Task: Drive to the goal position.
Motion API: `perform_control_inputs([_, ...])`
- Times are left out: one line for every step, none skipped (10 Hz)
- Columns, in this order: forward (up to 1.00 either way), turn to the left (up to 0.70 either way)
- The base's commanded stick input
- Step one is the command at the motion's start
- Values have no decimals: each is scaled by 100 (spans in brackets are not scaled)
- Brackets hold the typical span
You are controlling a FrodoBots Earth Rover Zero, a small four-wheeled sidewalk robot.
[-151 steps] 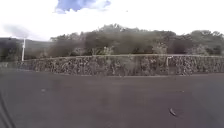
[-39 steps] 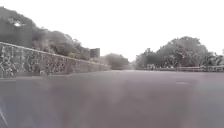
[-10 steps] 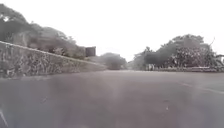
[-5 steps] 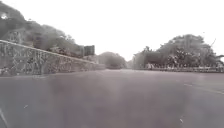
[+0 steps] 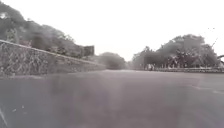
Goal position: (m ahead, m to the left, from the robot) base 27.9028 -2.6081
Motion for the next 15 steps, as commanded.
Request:
perform_control_inputs([69, 0])
perform_control_inputs([70, 0])
perform_control_inputs([70, 0])
perform_control_inputs([70, 0])
perform_control_inputs([70, 0])
perform_control_inputs([70, 0])
perform_control_inputs([70, 0])
perform_control_inputs([70, 0])
perform_control_inputs([70, 0])
perform_control_inputs([70, 0])
perform_control_inputs([70, 0])
perform_control_inputs([70, 0])
perform_control_inputs([70, 0])
perform_control_inputs([70, 0])
perform_control_inputs([70, 0])
